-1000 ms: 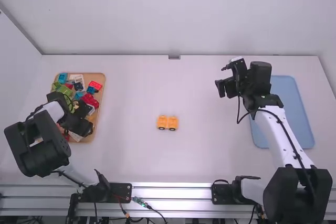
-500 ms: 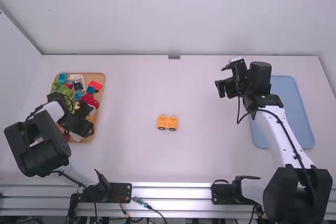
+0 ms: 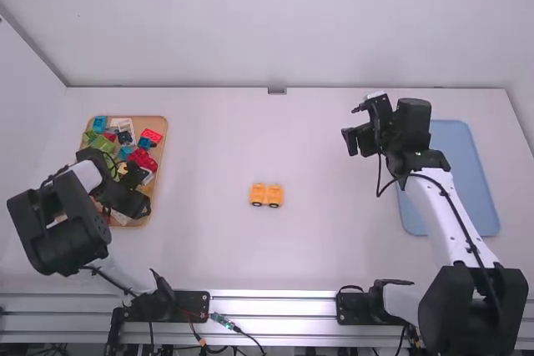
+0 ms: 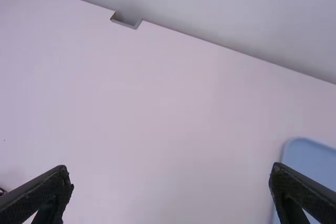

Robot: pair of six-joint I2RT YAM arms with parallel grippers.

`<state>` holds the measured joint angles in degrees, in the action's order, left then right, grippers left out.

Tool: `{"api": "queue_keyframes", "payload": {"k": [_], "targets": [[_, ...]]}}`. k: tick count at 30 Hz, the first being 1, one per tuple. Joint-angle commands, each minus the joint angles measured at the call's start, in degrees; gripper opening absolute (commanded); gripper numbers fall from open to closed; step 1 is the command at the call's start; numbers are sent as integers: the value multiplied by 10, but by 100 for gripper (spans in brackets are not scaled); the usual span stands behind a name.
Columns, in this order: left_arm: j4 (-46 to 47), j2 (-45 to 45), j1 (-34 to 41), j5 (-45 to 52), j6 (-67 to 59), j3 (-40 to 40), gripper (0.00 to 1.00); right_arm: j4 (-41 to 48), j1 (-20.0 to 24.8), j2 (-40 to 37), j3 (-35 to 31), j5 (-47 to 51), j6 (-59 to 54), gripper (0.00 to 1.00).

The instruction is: Assemble lego blocks to make yellow taxi

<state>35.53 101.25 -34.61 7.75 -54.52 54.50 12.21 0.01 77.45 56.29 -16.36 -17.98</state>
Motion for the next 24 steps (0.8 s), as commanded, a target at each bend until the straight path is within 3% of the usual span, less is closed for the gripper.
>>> {"api": "queue_keyframes", "payload": {"k": [1, 13, 18, 24], "targets": [[2, 20, -1, -11, -3, 3, 69, 2, 0, -9, 18, -3, 1, 99], [-2, 20, -6, -6, 6, 19, 65, 4, 0, -9, 18, -3, 0, 99], [-17, 20, -5, -12, 7, 3, 52, 4, 0, -9, 18, -4, -3, 99], [-27, 20, -5, -13, 7, -10, 49, 6, 0, -9, 18, -3, -3, 99]]}}
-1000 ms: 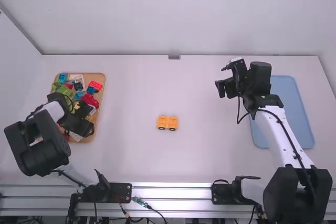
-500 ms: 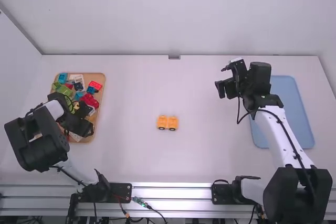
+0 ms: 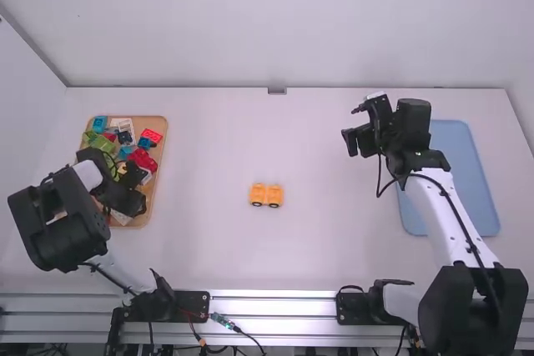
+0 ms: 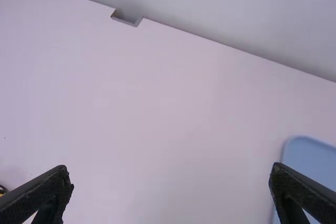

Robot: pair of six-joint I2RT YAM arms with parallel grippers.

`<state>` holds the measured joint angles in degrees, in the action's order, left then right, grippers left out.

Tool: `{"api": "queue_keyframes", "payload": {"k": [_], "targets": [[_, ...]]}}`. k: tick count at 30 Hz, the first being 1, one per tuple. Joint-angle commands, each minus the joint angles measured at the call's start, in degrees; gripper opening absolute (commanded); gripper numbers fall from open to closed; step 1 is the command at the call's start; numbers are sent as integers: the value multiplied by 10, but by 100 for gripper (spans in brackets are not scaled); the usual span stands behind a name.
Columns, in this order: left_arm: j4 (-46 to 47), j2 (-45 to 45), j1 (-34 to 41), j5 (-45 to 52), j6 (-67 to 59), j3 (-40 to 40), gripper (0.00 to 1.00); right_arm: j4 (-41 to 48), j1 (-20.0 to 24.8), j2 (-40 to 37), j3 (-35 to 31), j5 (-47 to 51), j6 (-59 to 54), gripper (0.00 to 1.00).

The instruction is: Assemble lego blocks to make yellow taxi

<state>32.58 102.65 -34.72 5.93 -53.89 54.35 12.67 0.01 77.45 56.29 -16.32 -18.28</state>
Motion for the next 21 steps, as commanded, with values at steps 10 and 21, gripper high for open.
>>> {"api": "queue_keyframes", "payload": {"k": [10, 21], "targets": [[8, 6, -3, -21, 5, 5, 33, 2, 0, -9, 18, -4, 0, 99], [118, 6, -1, -25, 33, 105, 30, 1, 0, -9, 18, -4, -1, 99]]}}
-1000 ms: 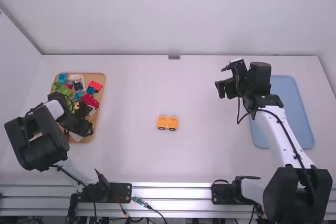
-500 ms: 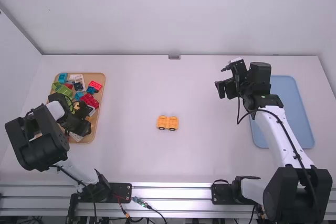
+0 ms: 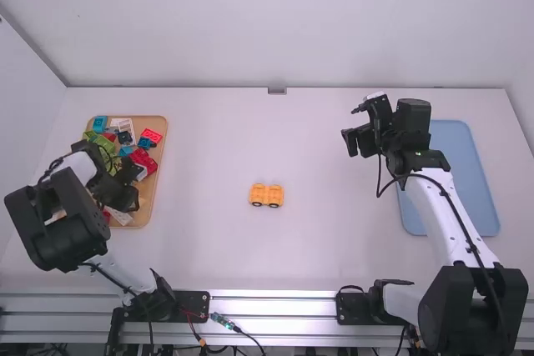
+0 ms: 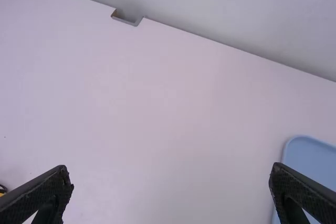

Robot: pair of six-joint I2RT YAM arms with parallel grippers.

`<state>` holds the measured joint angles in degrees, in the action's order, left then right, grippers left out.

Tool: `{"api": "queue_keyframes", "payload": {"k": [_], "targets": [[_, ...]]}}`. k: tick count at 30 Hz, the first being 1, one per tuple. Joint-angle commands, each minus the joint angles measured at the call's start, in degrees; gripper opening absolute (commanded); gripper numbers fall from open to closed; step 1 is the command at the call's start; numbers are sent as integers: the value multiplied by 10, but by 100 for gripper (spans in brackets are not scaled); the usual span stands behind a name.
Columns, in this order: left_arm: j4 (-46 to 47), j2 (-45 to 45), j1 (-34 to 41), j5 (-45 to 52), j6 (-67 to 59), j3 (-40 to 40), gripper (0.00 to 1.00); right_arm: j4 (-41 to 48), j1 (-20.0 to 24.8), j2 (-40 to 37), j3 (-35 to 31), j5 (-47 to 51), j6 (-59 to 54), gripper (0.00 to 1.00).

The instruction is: Assemble lego blocks to make yellow taxi

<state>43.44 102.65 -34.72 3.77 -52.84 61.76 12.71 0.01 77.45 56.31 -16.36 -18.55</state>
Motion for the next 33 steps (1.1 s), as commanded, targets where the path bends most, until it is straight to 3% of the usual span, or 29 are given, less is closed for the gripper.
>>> {"api": "queue_keyframes", "payload": {"k": [1, 8, 14, 22, 27, 33], "targets": [[28, 6, -1, -2, 44, 53, 30, 1, 0, -9, 17, -3, 0, 99], [168, 6, 14, 70, 74, 193, 15, -2, 0, -9, 17, -3, 1, 99], [210, 6, 69, 69, 85, 236, 5, -6, 0, -9, 17, -3, 1, 99], [178, 6, 207, 73, 92, 257, 2, -30, 4, -9, 17, -3, 3, 99], [123, 6, 320, 69, 115, 255, 2, -38, 27, -9, 17, -4, 8, 99], [85, 6, 468, 44, 110, 255, 2, -47, 72, -9, 17, -3, 90, 99]]}}
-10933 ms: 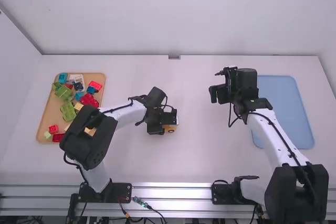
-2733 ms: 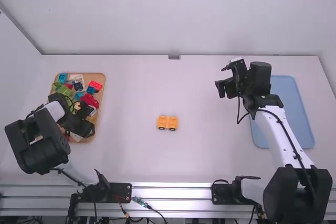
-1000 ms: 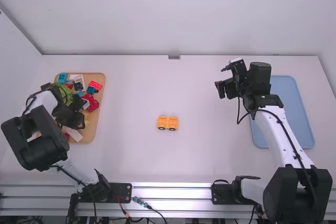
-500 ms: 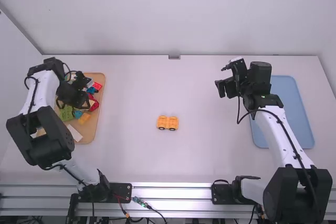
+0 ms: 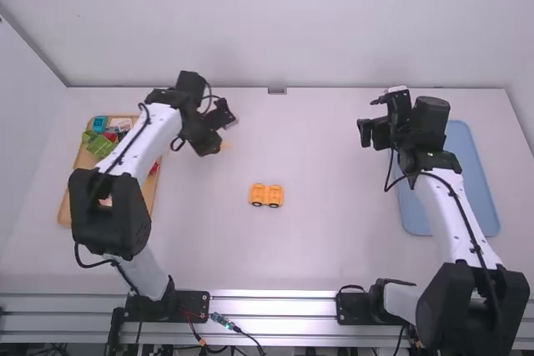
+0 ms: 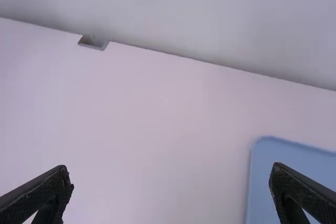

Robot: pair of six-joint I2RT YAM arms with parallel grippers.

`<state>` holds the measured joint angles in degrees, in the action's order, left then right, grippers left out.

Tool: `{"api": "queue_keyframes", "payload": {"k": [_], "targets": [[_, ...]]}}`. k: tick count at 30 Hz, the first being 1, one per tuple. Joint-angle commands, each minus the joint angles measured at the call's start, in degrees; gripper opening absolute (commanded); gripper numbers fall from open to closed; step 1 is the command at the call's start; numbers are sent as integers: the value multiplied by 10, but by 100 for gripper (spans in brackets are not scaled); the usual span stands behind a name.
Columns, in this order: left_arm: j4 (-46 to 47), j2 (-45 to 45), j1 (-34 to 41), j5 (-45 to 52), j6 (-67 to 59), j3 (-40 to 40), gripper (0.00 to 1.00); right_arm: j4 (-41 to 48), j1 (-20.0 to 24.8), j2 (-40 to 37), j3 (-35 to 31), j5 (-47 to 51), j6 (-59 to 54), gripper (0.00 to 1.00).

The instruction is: Assemble lego blocks to make yellow taxi

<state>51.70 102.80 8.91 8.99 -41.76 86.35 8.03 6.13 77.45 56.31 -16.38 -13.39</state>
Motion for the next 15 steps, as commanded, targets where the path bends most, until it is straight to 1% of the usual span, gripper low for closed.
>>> {"api": "queue_keyframes", "payload": {"k": [1, 3, 5, 7, 8, 11, 13, 15], "targets": [[1, 5, 47, -9, -3, 10, 2, 1, 14, -9, 17, -3, 46, 99], [-3, 5, 74, 0, -19, 9, 2, 5, 19, -9, 17, -3, 57, 99], [-11, 5, 100, 33, -50, 7, 2, 9, 25, -9, 17, -3, 61, 99], [-41, 7, 122, 76, -82, -5, 2, 16, 30, -9, 17, -3, 61, 99], [-44, 7, 123, 78, -83, -7, 2, 16, 30, -9, 17, -3, 61, 99], [-90, 18, 137, 89, -76, -31, 2, 26, 41, -9, 17, 1, 61, 99], [-88, 28, 143, 91, -83, -33, 2, 33, 45, -9, 17, 9, 53, 99], [-87, 56, 154, 91, -92, -33, 2, 48, 52, -9, 17, 46, 50, 99]]}}
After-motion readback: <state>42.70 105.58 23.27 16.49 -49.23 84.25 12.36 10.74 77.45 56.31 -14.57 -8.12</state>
